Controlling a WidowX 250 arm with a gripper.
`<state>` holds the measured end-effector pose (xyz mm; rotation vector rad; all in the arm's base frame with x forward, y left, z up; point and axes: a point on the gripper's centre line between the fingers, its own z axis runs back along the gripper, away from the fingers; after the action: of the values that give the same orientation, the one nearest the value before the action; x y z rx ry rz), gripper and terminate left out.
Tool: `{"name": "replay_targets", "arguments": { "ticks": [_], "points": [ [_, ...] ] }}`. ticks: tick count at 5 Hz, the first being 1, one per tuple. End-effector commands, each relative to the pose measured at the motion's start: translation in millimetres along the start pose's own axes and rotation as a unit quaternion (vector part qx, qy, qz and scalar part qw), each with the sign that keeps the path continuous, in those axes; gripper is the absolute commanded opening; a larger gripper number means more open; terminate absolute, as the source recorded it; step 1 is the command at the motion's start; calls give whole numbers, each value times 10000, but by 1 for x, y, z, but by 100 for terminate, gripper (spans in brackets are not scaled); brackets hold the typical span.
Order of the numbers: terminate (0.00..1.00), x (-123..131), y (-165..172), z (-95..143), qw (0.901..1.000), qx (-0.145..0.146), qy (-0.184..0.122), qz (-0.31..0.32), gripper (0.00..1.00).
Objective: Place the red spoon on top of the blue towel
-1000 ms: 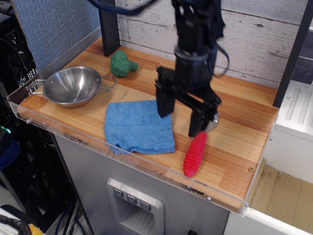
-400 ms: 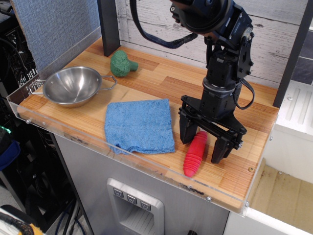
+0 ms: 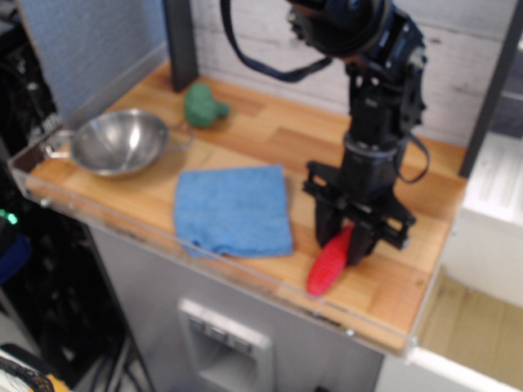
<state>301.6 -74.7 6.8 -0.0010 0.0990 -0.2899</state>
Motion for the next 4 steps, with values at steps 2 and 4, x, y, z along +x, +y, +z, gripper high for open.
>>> {"name": "replay_targets", "arguments": {
  "ticks": [2, 4],
  "points": [
    [0, -13, 21, 74, 9961, -206, -745, -436, 0],
    [0, -50, 72, 70, 9977, 29, -649, -168, 0]
  ]
}}
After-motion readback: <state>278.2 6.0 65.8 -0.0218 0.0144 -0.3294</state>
